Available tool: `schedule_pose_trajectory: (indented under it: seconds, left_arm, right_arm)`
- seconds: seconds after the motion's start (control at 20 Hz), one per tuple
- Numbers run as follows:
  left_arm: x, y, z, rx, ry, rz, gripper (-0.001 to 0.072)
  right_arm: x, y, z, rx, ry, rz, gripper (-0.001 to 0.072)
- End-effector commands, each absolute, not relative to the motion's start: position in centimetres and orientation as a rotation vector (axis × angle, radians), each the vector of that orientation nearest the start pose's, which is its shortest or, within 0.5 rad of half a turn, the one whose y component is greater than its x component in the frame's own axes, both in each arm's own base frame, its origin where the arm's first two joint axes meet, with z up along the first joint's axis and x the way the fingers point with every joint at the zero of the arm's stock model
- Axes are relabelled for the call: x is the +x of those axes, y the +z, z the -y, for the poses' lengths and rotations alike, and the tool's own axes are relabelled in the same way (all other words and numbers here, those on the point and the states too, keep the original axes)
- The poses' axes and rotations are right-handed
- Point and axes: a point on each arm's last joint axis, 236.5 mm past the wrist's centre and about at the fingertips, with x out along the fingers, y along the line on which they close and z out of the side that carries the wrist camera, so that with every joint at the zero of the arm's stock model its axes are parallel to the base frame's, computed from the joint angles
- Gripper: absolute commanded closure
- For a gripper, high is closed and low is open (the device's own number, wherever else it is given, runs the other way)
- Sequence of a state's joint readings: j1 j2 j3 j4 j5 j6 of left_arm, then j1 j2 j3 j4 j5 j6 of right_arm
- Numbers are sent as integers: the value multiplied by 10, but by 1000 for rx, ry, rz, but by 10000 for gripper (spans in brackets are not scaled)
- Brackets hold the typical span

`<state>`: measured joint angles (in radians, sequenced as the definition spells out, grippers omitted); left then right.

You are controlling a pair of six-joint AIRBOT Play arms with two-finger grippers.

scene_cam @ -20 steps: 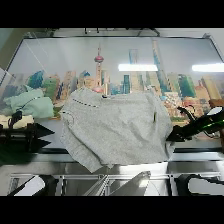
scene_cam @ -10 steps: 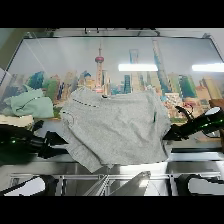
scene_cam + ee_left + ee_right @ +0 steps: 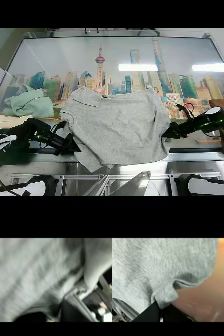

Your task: Fold the shirts.

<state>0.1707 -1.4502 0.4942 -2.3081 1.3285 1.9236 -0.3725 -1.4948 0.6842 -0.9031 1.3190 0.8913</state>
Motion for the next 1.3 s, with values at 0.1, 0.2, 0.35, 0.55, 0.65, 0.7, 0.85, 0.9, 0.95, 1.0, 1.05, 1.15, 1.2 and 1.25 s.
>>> schedule_pose_trajectory:
  seconds: [0.1,0.2,0.35,0.55,0.65,0.7,0.85,0.9,0.95,1.0,1.05,1.15,1.2,1.25]
  left_arm:
    - [210,-59,153,-905,-653,-1736,685]
    - [248,18,165,-932,-873,-1487,685]
    - [276,146,153,-786,-1059,-1115,685]
    - [283,298,107,-480,-964,-641,685]
    - [277,351,83,-363,-830,-480,685]
    - [276,373,74,-330,-756,-402,685]
    - [266,415,60,-220,-618,-283,685]
    - [264,423,60,-202,-612,-276,685]
    - [264,430,63,-195,-626,-276,685]
    - [264,435,69,-185,-657,-279,685]
    - [264,436,77,-185,-702,-297,685]
    - [266,433,92,-173,-796,-341,685]
    - [269,432,95,-182,-820,-356,685]
    - [274,430,92,-192,-821,-364,685]
  right_arm:
    - [225,-101,-73,700,644,-1659,693]
    - [245,-68,-91,764,752,-1523,694]
    - [292,38,-116,845,971,-1133,694]
    - [307,216,-104,737,1113,-567,693]
    - [287,306,-91,633,1113,-271,693]
    - [271,347,-86,583,1108,-134,693]
    - [211,446,-74,423,1069,232,693]
    - [200,462,-73,390,1058,285,693]
    - [193,473,-74,384,1069,309,693]
    - [192,475,-76,393,1084,301,693]
    - [193,474,-76,428,1104,277,693]
    - [198,464,-78,462,1122,209,693]
    - [202,459,-78,462,1106,184,693]
    - [206,455,-76,464,1094,168,693]
